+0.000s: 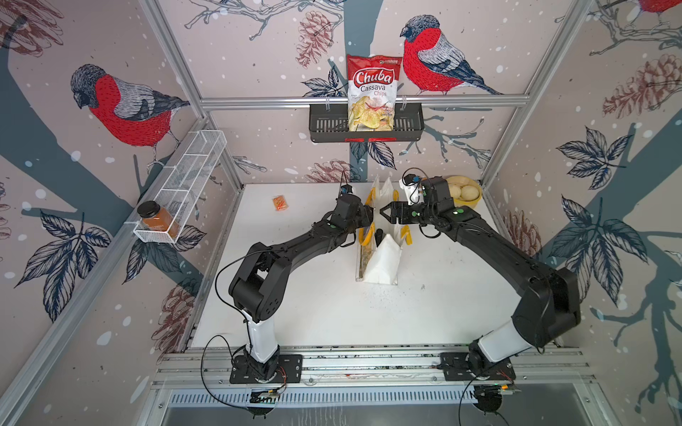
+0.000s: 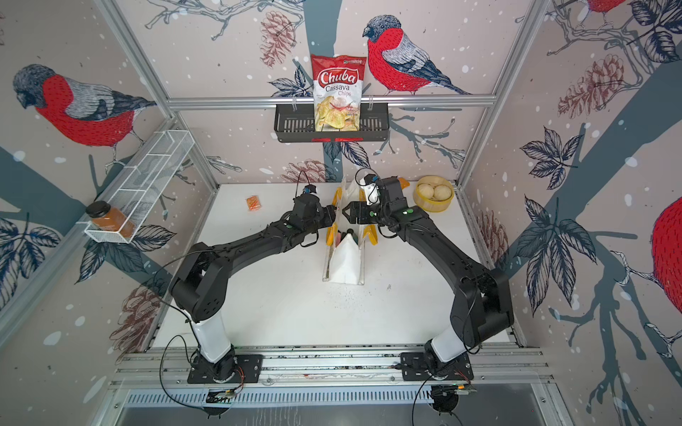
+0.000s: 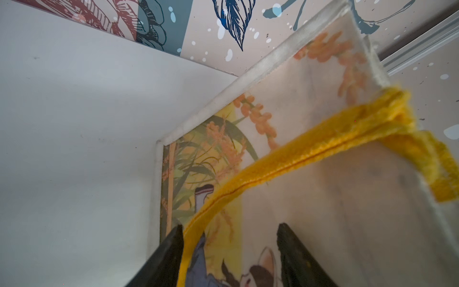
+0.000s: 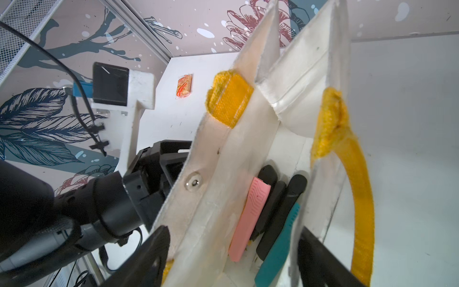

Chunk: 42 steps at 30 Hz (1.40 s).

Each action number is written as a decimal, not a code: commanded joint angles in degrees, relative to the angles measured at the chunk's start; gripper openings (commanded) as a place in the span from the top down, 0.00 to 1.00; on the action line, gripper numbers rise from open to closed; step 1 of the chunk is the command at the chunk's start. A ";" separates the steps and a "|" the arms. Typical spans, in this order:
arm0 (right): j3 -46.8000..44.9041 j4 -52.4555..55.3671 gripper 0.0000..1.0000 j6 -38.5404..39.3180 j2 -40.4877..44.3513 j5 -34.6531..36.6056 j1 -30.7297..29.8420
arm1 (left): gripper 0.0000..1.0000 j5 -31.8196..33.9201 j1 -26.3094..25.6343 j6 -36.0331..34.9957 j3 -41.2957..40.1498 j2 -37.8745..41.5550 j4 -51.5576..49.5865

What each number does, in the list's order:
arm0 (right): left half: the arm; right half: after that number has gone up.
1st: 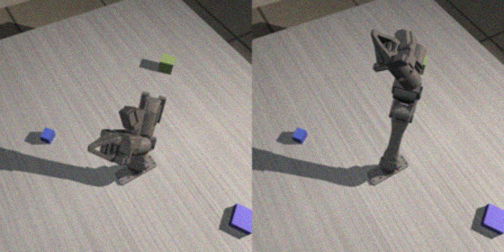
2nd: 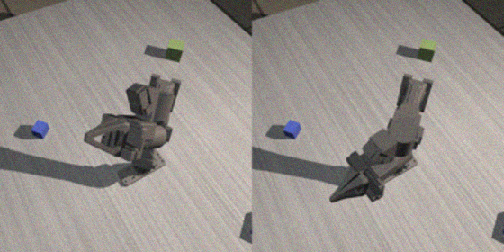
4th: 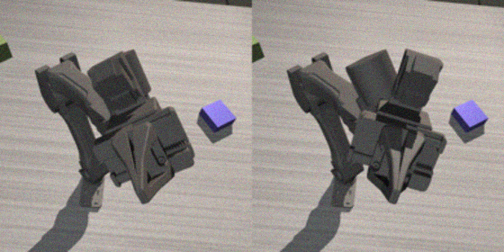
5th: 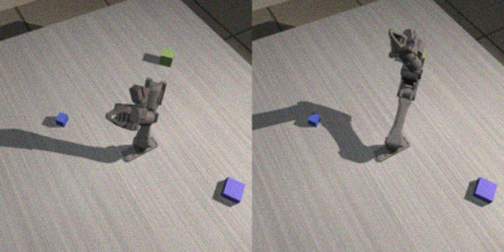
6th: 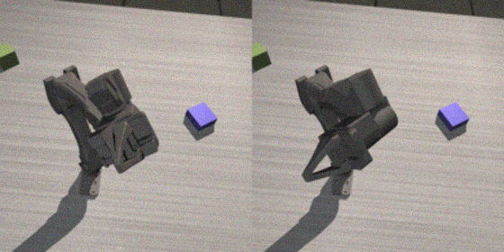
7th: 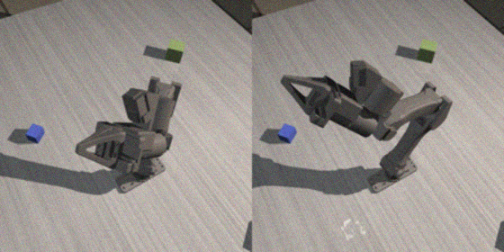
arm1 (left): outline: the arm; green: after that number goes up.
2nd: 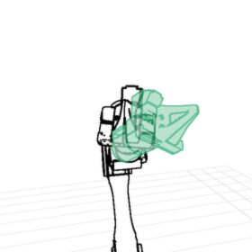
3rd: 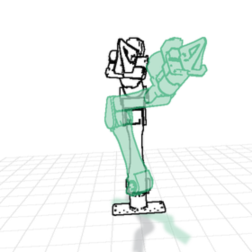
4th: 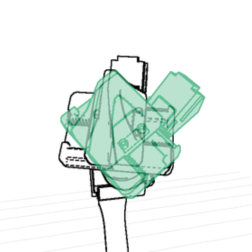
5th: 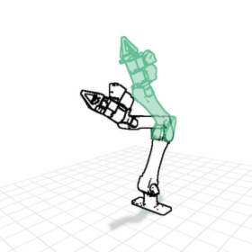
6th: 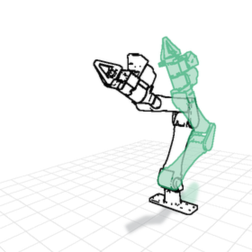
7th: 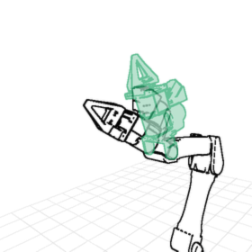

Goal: Place the art knife into the pouch
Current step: Close the pouch at the center of the board.

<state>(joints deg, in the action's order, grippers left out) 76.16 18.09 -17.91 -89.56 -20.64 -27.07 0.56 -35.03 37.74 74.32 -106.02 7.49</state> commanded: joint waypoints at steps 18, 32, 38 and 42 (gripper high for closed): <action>-0.31 -3.67 0.20 -0.75 -1.62 -1.41 -0.68 | 0.40 -1.79 -2.50 1.29 4.52 -3.49 1.93; -0.01 -5.52 0.21 -2.16 -3.66 -2.21 -1.01 | 0.40 -1.08 -2.50 1.46 3.22 -2.01 2.55; 2.94 -3.11 0.26 -2.75 -4.59 3.71 -3.22 | 0.40 -0.50 -2.48 2.18 0.85 -0.32 3.16; 4.90 0.25 0.28 -2.47 -4.90 10.16 -4.29 | 0.39 0.38 -2.32 2.52 -1.12 0.75 2.89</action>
<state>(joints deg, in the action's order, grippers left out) 79.81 16.10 -19.90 -94.26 -15.99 -30.85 1.08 -37.36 40.05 74.04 -105.97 8.32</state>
